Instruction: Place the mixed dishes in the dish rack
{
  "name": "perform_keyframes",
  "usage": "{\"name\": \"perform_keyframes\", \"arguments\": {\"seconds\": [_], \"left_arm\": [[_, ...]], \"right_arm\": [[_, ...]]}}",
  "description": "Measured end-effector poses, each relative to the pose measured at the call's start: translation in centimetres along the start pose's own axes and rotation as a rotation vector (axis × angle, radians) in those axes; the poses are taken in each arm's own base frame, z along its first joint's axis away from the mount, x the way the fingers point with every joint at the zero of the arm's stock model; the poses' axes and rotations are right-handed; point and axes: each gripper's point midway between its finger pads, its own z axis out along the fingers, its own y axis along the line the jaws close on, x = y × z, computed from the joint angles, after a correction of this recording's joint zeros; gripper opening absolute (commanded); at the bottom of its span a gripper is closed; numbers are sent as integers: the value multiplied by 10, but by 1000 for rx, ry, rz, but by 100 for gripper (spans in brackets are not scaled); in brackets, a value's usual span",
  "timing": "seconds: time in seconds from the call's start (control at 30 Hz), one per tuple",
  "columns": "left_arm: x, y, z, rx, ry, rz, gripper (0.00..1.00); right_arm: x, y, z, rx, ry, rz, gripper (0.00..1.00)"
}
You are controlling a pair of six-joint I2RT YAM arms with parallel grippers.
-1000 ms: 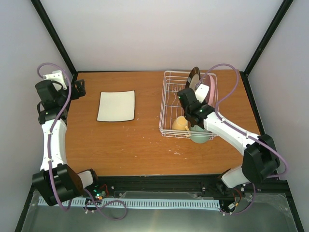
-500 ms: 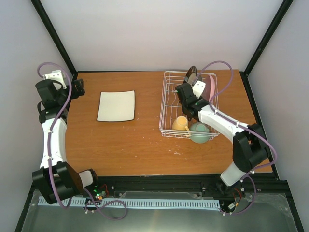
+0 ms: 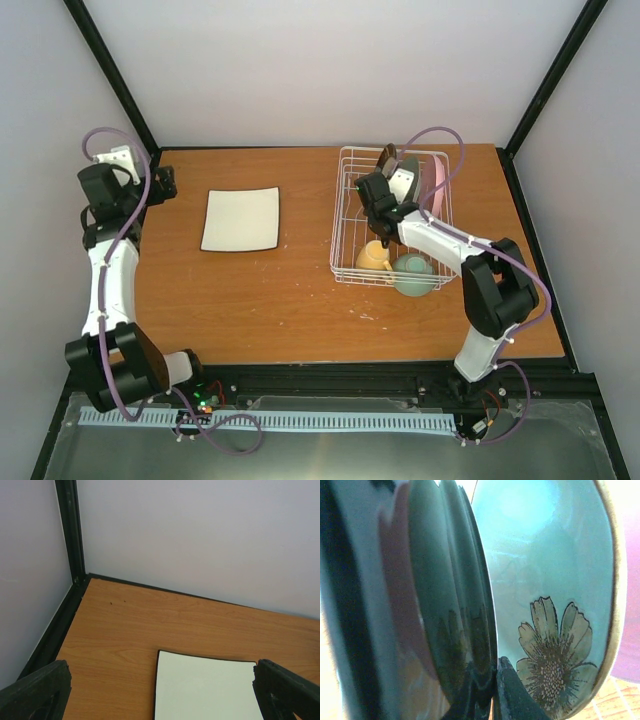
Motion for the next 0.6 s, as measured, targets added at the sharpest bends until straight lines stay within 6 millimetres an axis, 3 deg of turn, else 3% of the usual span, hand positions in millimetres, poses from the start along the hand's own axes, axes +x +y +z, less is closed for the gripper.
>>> {"name": "perform_keyframes", "arguments": {"seconds": [0.1, 0.17, 0.33, 0.6], "left_arm": [[13, 6, 11, -12, 48, -17, 100], [23, 11, 21, -19, 93, -33, 100], [49, 19, 45, -17, 212, -89, 100], [90, 11, 63, 98, 349, -193, 100]], "right_arm": [[1, 2, 2, 0, 7, -4, 31], [-3, 8, 3, -19, 4, 10, 41], [-26, 24, -3, -72, -45, 63, 50], [-32, 24, -7, -75, -60, 67, 59]]}}
